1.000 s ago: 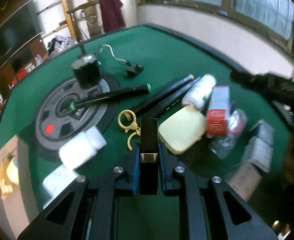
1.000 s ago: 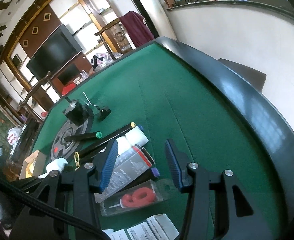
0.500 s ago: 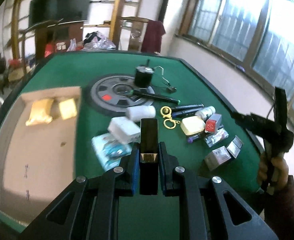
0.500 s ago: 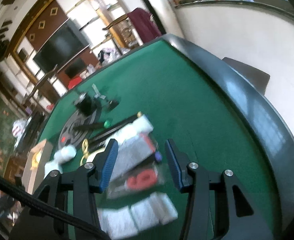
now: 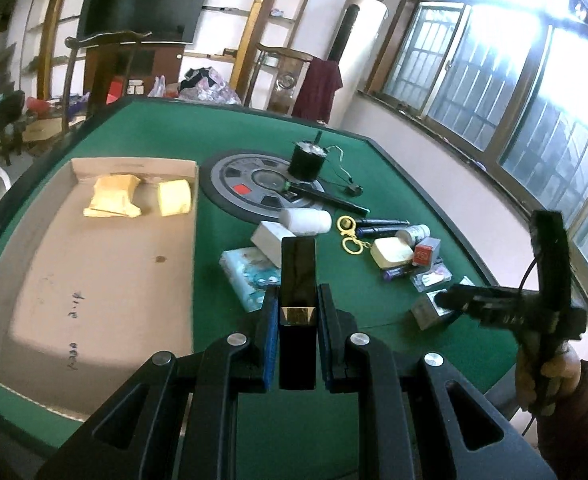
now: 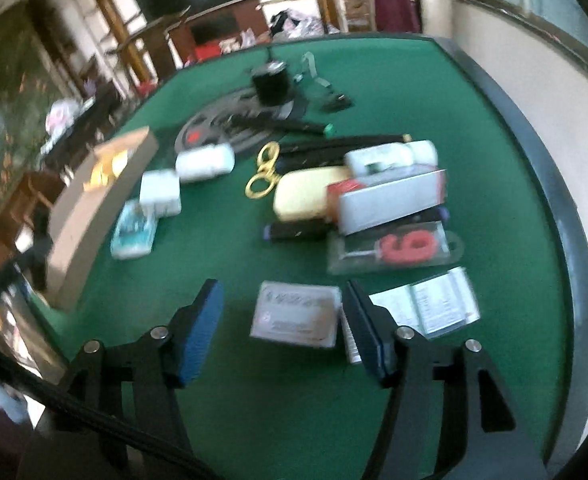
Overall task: Organize objects
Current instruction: 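Grasp the white medicine box with the right tool while the left tool holds the black tube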
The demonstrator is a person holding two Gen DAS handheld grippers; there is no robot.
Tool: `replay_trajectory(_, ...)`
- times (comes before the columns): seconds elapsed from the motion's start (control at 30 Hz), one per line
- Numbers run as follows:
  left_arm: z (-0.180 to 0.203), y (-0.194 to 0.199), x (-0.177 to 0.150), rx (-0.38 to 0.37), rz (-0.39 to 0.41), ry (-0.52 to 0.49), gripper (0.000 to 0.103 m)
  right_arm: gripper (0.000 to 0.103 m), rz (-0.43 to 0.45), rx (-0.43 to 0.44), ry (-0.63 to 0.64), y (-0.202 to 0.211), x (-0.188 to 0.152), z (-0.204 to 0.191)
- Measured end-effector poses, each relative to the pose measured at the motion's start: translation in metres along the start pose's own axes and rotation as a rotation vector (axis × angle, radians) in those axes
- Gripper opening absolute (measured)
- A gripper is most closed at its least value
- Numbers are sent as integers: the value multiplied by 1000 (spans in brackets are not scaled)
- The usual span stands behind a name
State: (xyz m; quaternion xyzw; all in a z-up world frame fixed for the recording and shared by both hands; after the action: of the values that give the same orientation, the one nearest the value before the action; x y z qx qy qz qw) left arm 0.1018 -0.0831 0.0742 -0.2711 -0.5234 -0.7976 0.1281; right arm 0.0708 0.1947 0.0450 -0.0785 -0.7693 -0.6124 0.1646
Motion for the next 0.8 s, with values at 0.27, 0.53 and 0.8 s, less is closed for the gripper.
replay_trajectory(0.27, -13, -2, -4, -5, -1, 31, 14, 61, -52, 82, 44, -18, 3, -27)
replay_trajectory(0.53, -28, -10, -6, -7, -27, 76, 14, 61, -58, -12, 130, -25, -6, -50)
replay_trajectory(0.8, -50, 3, 1, 16, -26, 109, 14, 44, -5, -30, 117, -19, 0, -53)
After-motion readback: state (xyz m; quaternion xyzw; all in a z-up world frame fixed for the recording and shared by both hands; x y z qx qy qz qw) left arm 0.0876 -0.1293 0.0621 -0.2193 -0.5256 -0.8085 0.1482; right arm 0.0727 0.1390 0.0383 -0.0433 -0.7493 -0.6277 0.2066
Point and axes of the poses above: each gripper's, at about its wrist camera, not at the fingertips, and y roughly against the way its jaws point, z to its right, x to its top, the point moved 2 cm from there along -y, roughly the way its jaws point, and after that the axes turned 13 degrees about -z, right-handed, at the moved point
